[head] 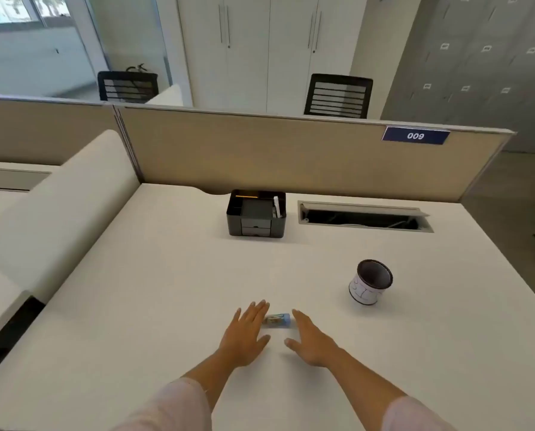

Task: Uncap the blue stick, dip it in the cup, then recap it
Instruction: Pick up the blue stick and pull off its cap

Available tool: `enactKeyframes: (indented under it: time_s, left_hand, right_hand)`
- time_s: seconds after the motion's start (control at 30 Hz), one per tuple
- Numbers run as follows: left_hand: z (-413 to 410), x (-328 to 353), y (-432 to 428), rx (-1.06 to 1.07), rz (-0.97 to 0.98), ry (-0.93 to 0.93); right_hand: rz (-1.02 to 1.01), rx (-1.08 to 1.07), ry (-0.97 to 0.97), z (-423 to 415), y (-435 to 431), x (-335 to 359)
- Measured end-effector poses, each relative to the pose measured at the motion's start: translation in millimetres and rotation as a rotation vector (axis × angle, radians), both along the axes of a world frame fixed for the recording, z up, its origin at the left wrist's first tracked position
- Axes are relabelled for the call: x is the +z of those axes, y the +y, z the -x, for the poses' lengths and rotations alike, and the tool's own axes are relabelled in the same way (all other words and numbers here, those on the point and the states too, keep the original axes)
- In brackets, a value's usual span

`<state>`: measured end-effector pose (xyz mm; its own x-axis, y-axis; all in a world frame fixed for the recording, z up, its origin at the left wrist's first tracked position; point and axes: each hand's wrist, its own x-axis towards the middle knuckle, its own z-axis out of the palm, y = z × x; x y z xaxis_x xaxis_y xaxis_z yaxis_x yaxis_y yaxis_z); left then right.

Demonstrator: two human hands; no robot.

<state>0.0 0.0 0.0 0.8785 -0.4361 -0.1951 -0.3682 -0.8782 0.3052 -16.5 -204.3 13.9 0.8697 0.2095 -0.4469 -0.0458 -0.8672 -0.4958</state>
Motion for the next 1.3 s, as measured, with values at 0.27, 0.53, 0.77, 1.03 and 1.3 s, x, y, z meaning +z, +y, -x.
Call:
enactKeyframes:
  time_s: [0.27,0.53,0.77,1.03,1.3]
  left_hand:
    - [-2.2,-15.7,-2.1,0.002,-0.040,-0.009]
    - [-19.8,-17.0,-22.8,-0.019,-0.045,-0.118]
    - [-34.2,-19.7,-22.6,0.041,-0.072,-0.179]
    - [-37.4,-24.1,-14.6,0.056,-0.065,-0.147]
    - [-32.4,-23.6,-29.9,0.207,0.030,0.007]
  right_hand:
    - [0.075,-0.036,-0.019,4.2,2.7,-12.1]
    - [0.029,-0.076,-0.017,2.3,1.0,-22.9]
    - [-0.143,-0.274,0.014,-7.6,2.5,-20.3]
    - [-0.264,-0.388,0.079,-19.3,12.2,-13.3]
    - [-0.342,-0.387,0.131,-21.5,11.8,-9.2]
